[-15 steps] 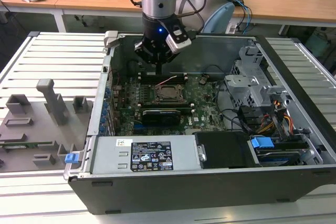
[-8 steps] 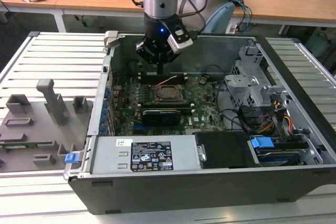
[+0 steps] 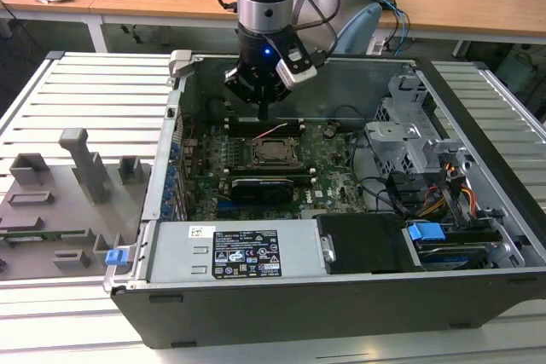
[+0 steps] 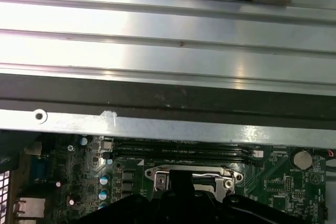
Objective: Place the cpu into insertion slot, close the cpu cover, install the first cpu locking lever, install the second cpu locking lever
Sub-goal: 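Install the first cpu locking lever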
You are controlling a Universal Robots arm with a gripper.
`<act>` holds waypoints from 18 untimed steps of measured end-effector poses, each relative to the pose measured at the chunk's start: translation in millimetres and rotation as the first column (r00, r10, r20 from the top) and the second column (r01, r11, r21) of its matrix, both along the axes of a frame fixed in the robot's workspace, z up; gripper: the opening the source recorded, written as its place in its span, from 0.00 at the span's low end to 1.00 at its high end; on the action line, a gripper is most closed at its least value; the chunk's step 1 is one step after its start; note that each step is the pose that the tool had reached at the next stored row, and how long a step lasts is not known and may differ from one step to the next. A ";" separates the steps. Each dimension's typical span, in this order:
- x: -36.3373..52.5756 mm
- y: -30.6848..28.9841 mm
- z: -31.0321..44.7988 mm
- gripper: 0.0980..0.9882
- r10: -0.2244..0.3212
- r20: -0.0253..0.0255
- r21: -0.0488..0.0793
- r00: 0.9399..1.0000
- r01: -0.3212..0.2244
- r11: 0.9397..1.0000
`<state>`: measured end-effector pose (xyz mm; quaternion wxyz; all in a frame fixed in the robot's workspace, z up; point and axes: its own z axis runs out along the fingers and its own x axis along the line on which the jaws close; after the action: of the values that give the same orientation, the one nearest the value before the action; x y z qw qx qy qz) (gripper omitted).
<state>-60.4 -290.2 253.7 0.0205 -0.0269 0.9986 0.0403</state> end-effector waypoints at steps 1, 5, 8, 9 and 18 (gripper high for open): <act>0.1 -0.3 -0.7 0.01 0.000 0.000 0.004 1.000 0.000 1.000; 1.1 -0.4 -3.5 0.01 0.000 0.000 0.004 1.000 0.000 1.000; 2.1 -0.4 -5.2 0.01 0.000 0.000 0.004 1.000 0.000 1.000; 2.2 -0.4 -5.8 0.01 0.000 0.000 0.005 1.000 0.000 1.000; 7.0 -0.4 -11.4 0.01 0.005 0.000 0.013 1.000 -0.005 1.000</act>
<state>-53.4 -290.6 242.3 0.0205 -0.0293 0.9983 0.0468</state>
